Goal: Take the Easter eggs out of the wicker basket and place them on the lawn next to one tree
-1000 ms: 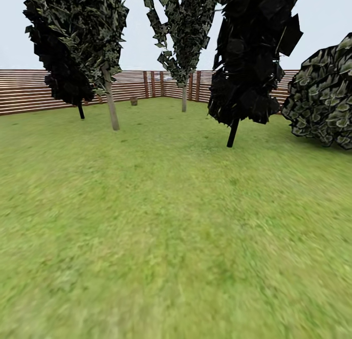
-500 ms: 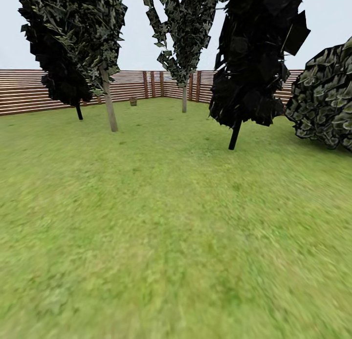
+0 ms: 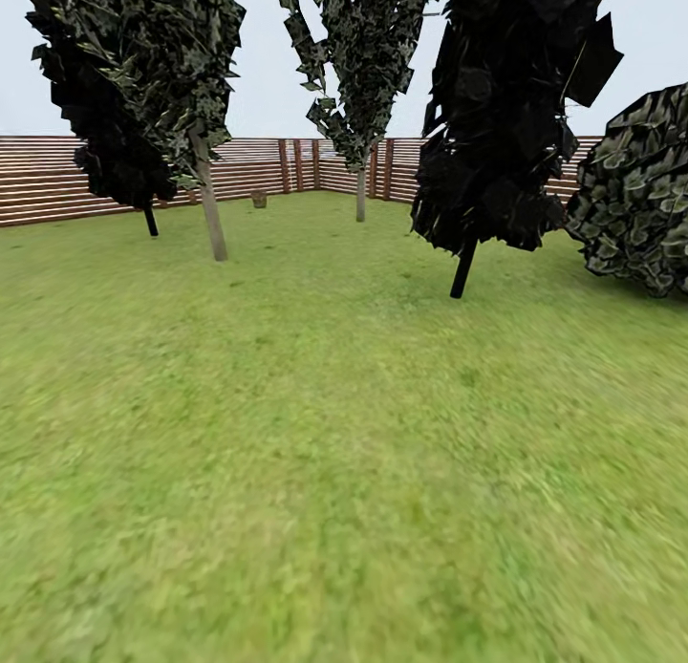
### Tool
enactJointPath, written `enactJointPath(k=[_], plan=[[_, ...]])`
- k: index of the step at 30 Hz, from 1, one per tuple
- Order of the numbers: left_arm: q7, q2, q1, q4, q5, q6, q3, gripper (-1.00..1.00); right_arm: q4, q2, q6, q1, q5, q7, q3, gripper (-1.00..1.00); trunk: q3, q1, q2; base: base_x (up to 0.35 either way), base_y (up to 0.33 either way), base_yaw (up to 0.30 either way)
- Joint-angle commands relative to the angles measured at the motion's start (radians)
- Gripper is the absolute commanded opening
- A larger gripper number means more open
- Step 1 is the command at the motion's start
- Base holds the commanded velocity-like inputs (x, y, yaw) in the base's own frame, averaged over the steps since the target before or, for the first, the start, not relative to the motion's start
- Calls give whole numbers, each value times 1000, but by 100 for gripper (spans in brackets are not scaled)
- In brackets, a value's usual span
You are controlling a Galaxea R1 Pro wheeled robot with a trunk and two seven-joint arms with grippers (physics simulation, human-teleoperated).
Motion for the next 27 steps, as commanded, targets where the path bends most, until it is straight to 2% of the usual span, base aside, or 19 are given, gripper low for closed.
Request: enactJointPath(k=[1,27], plan=[[1,0,0,-1,1,1,8,100,0,-1,-3,-1,7,0,3,100,-1,1,0,331,0,0],[0,0,0,-1,1,3,8,100,0,5,-3,-1,8,0,3,100,-1,1,0,331,0,0]])
